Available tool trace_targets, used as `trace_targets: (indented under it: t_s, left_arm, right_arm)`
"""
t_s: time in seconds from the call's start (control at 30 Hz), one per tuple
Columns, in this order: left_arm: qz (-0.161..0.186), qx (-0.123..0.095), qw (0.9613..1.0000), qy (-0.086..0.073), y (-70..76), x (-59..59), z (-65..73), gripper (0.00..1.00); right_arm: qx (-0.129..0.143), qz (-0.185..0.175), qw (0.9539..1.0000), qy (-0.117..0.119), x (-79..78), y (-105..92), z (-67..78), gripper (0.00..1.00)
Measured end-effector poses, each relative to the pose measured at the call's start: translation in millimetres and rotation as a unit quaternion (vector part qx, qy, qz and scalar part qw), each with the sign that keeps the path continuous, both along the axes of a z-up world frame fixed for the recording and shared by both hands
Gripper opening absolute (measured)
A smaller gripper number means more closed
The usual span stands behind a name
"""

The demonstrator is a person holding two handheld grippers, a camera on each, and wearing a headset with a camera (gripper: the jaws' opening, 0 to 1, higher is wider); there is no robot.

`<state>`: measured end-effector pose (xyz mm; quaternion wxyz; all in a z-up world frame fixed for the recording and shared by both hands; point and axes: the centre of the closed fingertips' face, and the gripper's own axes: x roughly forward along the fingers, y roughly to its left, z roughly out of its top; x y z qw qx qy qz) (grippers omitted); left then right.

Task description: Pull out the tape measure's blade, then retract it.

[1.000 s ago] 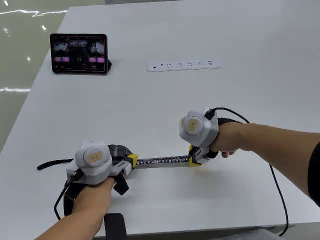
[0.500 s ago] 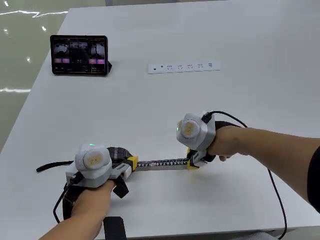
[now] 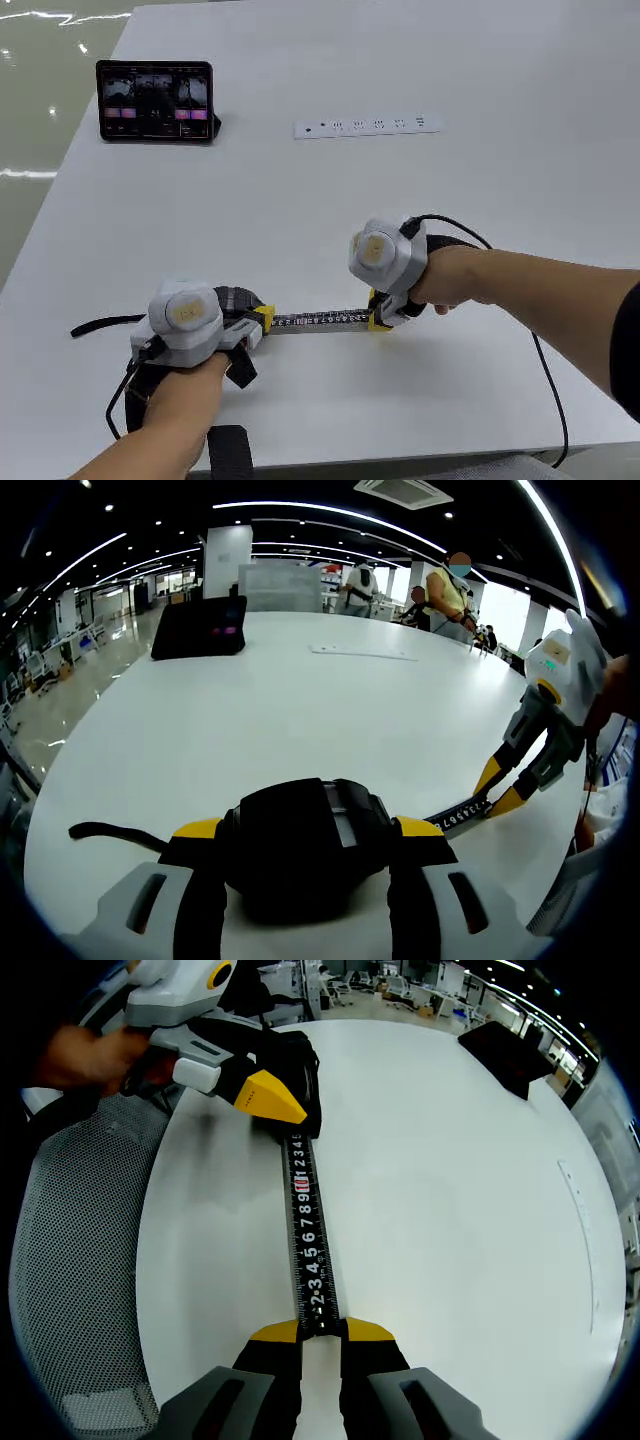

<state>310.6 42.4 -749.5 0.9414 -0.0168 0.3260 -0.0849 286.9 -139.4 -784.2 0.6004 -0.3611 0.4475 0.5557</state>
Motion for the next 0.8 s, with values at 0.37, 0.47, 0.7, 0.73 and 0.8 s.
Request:
trace_targets:
  t_s: [0.37,0.47,0.7,0.73,0.8]
  left_arm:
    - [-0.002,-0.002,0.9999,0.012,0.1,-0.5,-2.7,0.61]
    - [-0.002,-0.003,0.9999,0.013,0.0,-0.4,-3.0,0.61]
    - [-0.003,-0.004,0.9999,0.012,-0.2,-0.2,-3.5,0.61]
    - [-0.003,-0.004,0.9999,0.012,-0.3,-0.2,-3.4,0.61]
    - [-0.003,-0.004,0.9999,0.012,-0.4,-0.3,-3.4,0.61]
  right_arm:
    - [0.002,-0.001,1.0,0.001,0.5,5.7,-0.1,0.1]
    - [0.002,0.001,1.0,0.002,0.1,6.8,0.0,0.1]
    - [0.003,-0.001,1.0,0.002,0.1,10.6,-0.2,0.1]
    - [0.003,-0.002,1.0,0.003,0.3,11.0,-0.2,0.1]
    - [0.004,-0.005,1.0,0.004,-0.1,11.8,-0.2,0.1]
